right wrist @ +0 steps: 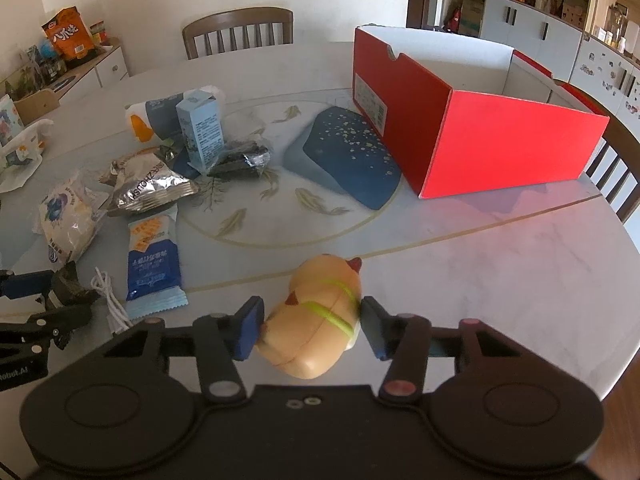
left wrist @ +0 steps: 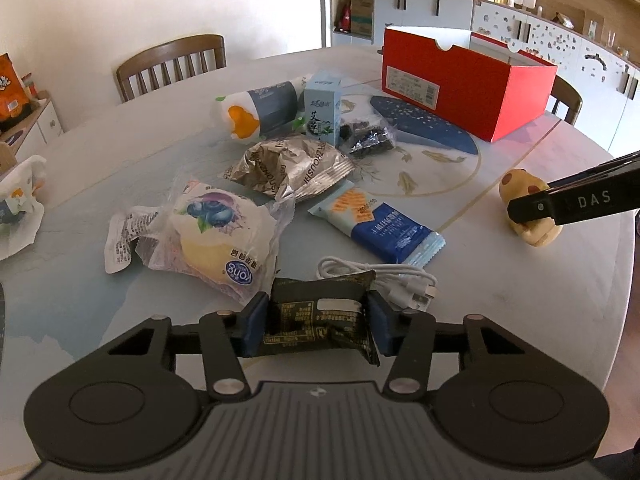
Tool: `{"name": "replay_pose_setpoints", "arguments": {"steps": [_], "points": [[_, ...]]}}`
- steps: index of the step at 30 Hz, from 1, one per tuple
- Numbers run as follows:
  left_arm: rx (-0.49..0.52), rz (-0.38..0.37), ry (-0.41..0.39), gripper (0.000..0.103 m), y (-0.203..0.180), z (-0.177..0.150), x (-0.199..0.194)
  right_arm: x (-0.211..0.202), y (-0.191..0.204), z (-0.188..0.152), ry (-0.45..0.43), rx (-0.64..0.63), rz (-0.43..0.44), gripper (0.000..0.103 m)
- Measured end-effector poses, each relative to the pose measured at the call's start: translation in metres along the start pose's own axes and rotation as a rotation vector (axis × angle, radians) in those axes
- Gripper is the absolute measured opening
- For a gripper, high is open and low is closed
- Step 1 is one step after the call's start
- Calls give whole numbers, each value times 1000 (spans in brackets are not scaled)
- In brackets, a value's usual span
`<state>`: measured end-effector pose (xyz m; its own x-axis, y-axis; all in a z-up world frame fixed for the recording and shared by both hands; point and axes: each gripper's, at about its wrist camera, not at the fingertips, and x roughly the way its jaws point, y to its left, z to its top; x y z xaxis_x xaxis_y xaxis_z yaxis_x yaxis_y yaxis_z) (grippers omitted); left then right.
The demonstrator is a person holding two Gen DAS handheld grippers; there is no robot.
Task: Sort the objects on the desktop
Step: 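Grasp the black snack packet with the left tool while the right tool grasps the yellow toy, then lift and carry the black packet and yellow toy toward the red shoebox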
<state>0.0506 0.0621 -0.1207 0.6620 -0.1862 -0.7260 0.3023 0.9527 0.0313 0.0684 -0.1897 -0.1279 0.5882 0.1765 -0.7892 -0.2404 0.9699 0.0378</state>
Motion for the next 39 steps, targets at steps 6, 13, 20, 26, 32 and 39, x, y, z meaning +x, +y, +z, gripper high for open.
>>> {"name": "replay_pose_setpoints", "arguments": {"steps": [6, 13, 20, 26, 32, 39], "points": [[8, 17, -20, 47, -3, -2, -10, -5, 0, -4, 3, 0, 9, 50], [14, -15, -23, 48, -7, -8, -18, -11, -1, -10, 6, -5, 14, 50], [68, 18, -105, 69, -17, -11, -33, -15, -4, -15, 8, 1, 19, 50], [91, -77, -98, 70, -24, -10, -32, -17, -6, -16, 7, 6, 17, 50], [77, -67, -67, 70, -21, -11, -20, -17, -6, -18, 10, 4, 18, 50], [20, -34, -6, 70, -3, -11, -2, -17, -6, -18, 10, 4, 18, 50]]}}
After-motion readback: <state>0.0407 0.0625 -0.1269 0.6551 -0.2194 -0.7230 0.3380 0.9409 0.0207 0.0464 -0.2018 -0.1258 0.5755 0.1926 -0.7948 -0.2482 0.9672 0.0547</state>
